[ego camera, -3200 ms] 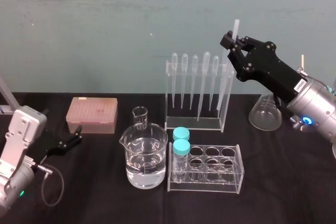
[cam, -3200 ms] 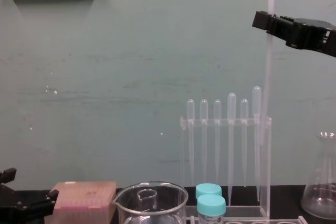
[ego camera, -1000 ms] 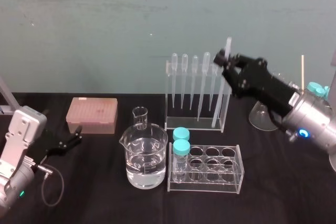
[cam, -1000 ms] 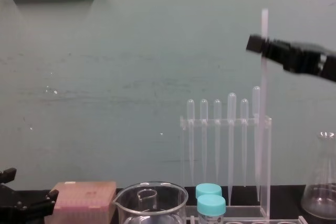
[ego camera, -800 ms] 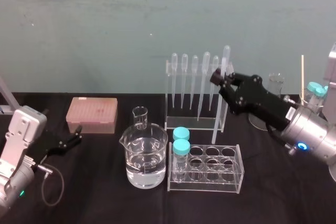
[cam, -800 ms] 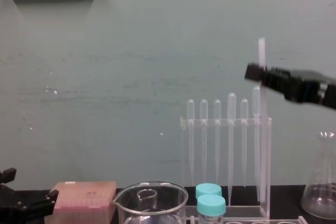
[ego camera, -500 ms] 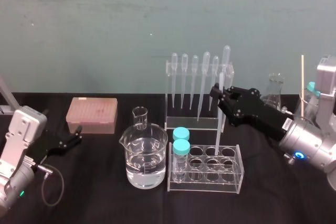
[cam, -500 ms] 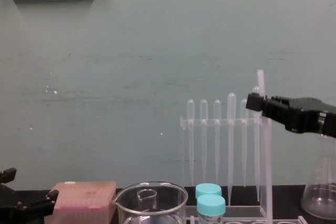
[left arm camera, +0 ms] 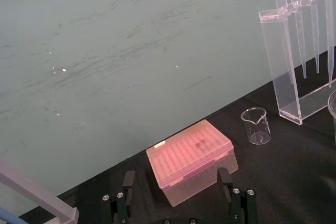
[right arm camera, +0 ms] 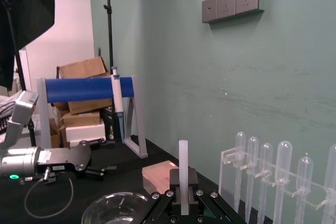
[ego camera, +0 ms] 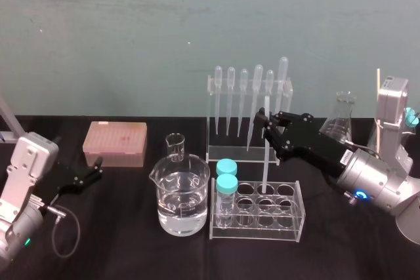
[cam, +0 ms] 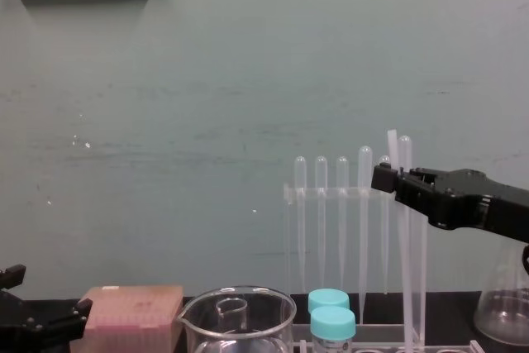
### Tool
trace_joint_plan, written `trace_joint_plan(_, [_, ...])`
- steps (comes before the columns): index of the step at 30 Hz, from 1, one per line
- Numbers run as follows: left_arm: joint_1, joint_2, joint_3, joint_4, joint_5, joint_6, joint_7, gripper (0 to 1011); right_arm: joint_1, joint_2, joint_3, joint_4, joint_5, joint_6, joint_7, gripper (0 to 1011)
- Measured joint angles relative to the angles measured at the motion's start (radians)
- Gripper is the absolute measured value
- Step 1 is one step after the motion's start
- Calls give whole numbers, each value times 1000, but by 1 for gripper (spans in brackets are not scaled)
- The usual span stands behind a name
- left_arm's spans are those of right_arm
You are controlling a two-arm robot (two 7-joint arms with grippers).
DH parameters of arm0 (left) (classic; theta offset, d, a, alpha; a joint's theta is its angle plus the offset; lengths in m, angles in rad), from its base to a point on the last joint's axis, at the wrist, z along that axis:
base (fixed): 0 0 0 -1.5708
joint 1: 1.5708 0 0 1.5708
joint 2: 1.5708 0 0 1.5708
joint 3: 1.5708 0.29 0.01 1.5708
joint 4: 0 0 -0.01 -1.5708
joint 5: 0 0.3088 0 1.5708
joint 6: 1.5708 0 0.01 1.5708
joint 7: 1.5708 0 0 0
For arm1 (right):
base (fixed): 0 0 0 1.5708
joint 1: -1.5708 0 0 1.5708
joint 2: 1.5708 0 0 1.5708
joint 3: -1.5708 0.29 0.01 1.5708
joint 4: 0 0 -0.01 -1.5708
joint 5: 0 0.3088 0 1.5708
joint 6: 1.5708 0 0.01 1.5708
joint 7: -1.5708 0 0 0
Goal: Pick up the stirring rod with one hand, then place it down.
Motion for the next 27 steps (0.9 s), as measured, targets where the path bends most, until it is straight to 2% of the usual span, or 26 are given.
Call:
trace_joint_plan(8, [0, 0, 0, 0, 0, 0, 0, 1000, 12, -10, -8, 38, -29, -2, -1, 71])
trace_joint_plan(27, [0, 0, 0, 0, 0, 0, 0, 1000, 9, -38, -8, 98, -45, 24, -16, 71])
